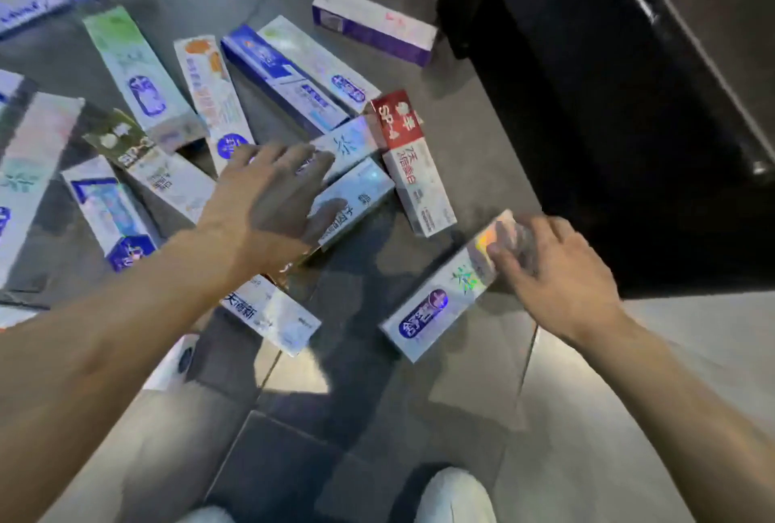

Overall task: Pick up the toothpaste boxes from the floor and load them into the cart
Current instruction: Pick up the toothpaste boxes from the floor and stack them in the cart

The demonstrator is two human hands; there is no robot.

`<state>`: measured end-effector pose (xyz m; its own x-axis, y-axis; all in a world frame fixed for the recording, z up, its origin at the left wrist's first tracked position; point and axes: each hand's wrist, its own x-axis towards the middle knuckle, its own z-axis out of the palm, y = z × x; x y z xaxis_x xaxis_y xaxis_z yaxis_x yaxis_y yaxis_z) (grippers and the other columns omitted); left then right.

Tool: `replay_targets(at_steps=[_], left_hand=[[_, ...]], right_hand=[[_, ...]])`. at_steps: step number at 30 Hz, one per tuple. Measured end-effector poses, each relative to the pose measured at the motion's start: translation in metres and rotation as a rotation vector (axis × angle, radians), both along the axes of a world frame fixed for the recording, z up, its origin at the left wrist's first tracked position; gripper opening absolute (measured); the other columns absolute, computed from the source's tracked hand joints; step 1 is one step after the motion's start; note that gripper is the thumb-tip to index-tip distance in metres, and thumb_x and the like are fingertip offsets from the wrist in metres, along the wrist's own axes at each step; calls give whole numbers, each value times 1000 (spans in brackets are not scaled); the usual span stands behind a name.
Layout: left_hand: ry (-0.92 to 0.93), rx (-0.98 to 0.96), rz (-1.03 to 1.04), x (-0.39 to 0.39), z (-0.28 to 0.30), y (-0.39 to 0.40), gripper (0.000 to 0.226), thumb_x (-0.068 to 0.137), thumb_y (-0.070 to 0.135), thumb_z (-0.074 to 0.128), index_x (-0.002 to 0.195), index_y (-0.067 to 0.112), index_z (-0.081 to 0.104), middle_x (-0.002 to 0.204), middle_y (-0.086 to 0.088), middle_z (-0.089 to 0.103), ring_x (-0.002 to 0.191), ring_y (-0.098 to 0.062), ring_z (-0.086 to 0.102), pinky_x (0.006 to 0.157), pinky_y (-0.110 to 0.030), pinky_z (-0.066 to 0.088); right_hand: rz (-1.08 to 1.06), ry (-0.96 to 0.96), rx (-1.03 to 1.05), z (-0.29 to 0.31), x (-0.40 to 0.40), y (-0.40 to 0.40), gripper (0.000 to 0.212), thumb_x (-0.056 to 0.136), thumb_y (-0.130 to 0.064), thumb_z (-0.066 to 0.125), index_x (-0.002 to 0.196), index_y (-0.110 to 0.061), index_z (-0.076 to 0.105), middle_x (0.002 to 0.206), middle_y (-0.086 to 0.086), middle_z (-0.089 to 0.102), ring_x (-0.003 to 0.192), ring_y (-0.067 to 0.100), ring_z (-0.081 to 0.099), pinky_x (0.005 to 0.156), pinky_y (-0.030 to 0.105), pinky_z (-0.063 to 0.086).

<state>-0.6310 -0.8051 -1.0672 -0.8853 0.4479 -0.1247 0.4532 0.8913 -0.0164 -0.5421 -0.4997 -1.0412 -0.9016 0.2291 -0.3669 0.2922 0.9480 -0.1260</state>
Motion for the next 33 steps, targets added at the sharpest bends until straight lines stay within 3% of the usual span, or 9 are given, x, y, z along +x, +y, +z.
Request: replay_targets(at_steps=[5,8,12,15,18,24,29,33], left_hand=[[15,-80,-211,-19,-14,2,61,95,57,32,130,13,55,128,-15,63,113,-38,60,93,-49,47],[52,-99,-171,-32,6,8,63,99,59,33,140,14,49,142,-14,56,126,-35,55,103,-50,44],[14,-26,-97,-19,14,15,63,97,60,32,139,16,50,140,-10,58,126,-33,54,102,-48,44],[-37,34,-70,-6,9,14,65,93,62,24,135,20,52,133,-6,62,120,-32,56,97,-45,45],[-70,21,-56,-7,5,11,58,96,62,31,136,24,47,136,-3,60,123,-30,54,100,-45,44],[-126,165,144,-29,3,39,65,99,64,34,140,15,45,135,-10,58,122,-30,54,96,-46,49],[-256,394,374,-38,-28,95,65,91,72,42,126,18,51,126,-8,61,116,-29,57,95,-47,51],[-227,378,520,-46,-42,130,80,90,76,44,136,12,41,133,-14,53,123,-33,52,101,-48,44]], right_hand=[[-165,-22,-14,-34,30,11,57,92,-68,48,119,-19,58,119,11,58,112,34,57,84,41,46],[-258,-60,-107,-44,34,-5,64,90,-74,46,115,-16,58,117,14,62,113,33,57,84,39,44],[-418,-28,-280,-56,18,-38,72,88,-74,50,124,-12,50,126,15,61,116,35,57,81,36,39],[-498,0,-386,-66,7,-60,80,82,-72,61,131,-13,38,127,13,58,117,35,58,93,42,49],[-507,0,-380,-75,5,-68,86,77,-68,71,132,-17,28,123,9,52,114,33,57,91,44,52],[-465,37,-370,-77,8,-65,85,79,-57,74,138,-20,26,123,7,52,102,24,57,78,35,48],[-481,-27,-359,-78,15,-59,72,80,-58,68,130,-20,33,120,6,51,107,29,59,89,46,53],[-499,-63,-341,-74,13,-41,66,81,-60,66,124,-16,42,120,7,55,110,30,58,90,44,52]])
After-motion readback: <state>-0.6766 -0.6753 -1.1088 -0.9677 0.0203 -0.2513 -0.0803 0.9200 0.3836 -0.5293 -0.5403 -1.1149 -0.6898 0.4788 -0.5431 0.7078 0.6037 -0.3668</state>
